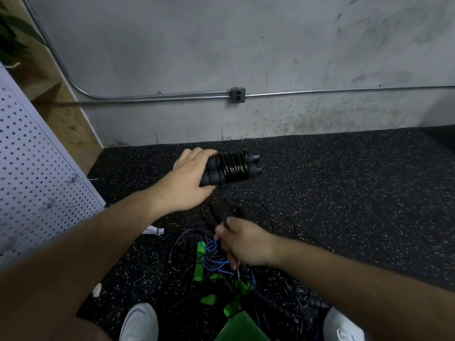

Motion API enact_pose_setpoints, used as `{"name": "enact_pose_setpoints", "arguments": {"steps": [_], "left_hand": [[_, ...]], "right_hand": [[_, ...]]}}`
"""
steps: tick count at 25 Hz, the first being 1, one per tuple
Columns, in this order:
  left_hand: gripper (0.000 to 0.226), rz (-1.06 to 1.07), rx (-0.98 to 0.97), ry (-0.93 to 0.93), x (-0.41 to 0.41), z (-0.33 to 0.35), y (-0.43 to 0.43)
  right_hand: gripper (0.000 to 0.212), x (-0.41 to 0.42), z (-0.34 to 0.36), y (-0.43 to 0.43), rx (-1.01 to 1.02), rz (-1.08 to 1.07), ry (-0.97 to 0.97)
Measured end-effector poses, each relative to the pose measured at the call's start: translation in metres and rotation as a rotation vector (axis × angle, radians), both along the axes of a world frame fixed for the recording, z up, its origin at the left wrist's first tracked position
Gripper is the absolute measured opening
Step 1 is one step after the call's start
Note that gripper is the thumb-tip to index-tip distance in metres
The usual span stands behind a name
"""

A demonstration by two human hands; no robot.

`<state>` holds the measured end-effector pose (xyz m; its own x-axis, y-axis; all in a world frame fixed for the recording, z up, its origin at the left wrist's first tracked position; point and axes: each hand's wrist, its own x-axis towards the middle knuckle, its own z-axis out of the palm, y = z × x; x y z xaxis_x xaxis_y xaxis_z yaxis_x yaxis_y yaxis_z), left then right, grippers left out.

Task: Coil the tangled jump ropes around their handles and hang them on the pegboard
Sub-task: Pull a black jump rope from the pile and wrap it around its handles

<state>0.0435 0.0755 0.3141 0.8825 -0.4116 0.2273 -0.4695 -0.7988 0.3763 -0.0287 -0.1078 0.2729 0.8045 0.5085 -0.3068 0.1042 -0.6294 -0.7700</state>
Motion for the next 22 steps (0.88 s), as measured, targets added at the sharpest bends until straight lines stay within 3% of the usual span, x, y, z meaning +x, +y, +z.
{"name": "enact_pose_setpoints", "arguments": {"steps": [2, 4, 7, 9, 11, 14, 18, 22], "left_hand": [[0.07, 0.019, 0.175, 0.023, 0.011, -0.007, 0.015], [0.067, -0.012, 0.286, 0.049, 0.013, -0.014, 0.021], [0.067, -0.122, 0.299, 0.053, 0.004, -0.018, 0.011], [0.068, -0.217, 0.292, 0.1, -0.009, -0.021, 0.0], [0.07, -0.285, 0.203, 0.144, -0.023, -0.023, -0.011], [0.076, -0.294, 0.013, 0.171, -0.038, -0.015, -0.023], [0.089, -0.29, -0.033, 0.383, -0.046, -0.008, -0.022], [0.08, -0.281, -0.375, 0.481, -0.044, -0.006, -0.027]], "right_hand": [[0.028, -0.014, 0.014, 0.018, -0.059, 0.025, -0.02], [0.029, -0.019, 0.048, 0.017, -0.224, 0.036, -0.168], [0.029, 0.005, 0.086, -0.005, -0.467, 0.025, -0.583], [0.026, 0.033, 0.091, -0.027, -0.512, 0.025, -0.779], [0.022, 0.063, 0.08, -0.054, -0.432, 0.018, -0.707], [0.015, 0.08, 0.042, -0.078, -0.093, -0.022, -0.422], [0.029, 0.055, 0.017, -0.073, 0.196, -0.08, 0.125], [0.035, 0.035, 0.031, -0.059, 0.125, -0.119, 0.142]]}}
